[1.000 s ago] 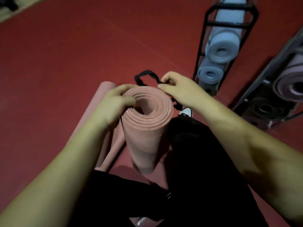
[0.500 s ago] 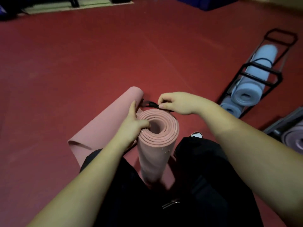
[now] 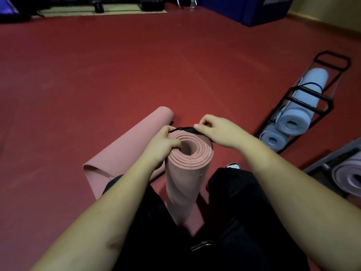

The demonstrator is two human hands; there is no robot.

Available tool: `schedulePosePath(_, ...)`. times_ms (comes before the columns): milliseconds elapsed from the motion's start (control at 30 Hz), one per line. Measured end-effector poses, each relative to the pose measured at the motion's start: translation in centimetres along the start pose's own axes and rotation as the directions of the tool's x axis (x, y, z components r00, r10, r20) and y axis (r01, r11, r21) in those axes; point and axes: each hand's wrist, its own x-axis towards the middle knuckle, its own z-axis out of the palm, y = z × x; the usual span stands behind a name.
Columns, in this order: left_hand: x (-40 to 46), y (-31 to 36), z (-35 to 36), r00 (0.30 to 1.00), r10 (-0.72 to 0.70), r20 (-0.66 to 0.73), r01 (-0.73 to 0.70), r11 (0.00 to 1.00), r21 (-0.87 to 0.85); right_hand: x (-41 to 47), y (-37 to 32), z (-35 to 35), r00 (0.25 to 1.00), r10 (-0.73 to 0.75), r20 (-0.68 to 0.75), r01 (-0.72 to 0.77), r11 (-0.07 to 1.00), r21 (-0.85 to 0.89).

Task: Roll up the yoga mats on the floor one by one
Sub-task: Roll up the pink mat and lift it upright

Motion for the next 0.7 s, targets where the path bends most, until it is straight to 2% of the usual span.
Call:
schedulePosePath(133, 2.1, -0.9, -0.5, 0.999, -0.01, -0.045, 0.008, 0.999, -0.035, -1.9, 0.8, 0.0, 0.992, 0.113, 0.056, -0.118, 0.986, 0.115)
schedulePosePath(233, 3.5, -1.2, -0.6, 0.999, -0.008, -0.051, 0.007, 1.0, -0.014, -3.5, 0.0, 0.5, 0.998, 0.065, -0.004, -0.063, 0.986, 0.152)
schedulePosePath(333, 3.8, -0.5, -0.2, 0.999, 0.021, -0.048, -0.021, 1.0, -0.003, -5.7, -2.2, 2.4, 0.994, -0.04, -0.102, 0.064, 0.968, 0.241)
schedulePosePath(433, 3.9, 0.0, -0.1, 0.997, 0.063, -0.038, -0.064, 0.998, -0.011, -7.6, -4.6, 5.4, 0.954, -0.246, -0.17, 0.262, 0.961, 0.084)
schedulePosePath(533, 3.6, 0.4, -0.6, 0.997, 0.057, -0.053, -0.06, 0.996, -0.058, -9.0, -4.9, 9.1, 0.917, -0.381, -0.121, 0.373, 0.924, -0.082)
schedulePosePath(633, 3.1, 0.6, -1.1, 0.996, 0.06, -0.059, -0.066, 0.992, -0.112, -9.9, -1.9, 12.1, 0.937, -0.335, -0.099, 0.331, 0.942, -0.056)
schedulePosePath(700, 3.0, 0.6, -1.1, 0.996, 0.071, -0.06, -0.078, 0.989, -0.127, -9.6, 1.0, 12.4, 0.977, -0.192, -0.09, 0.196, 0.98, 0.043)
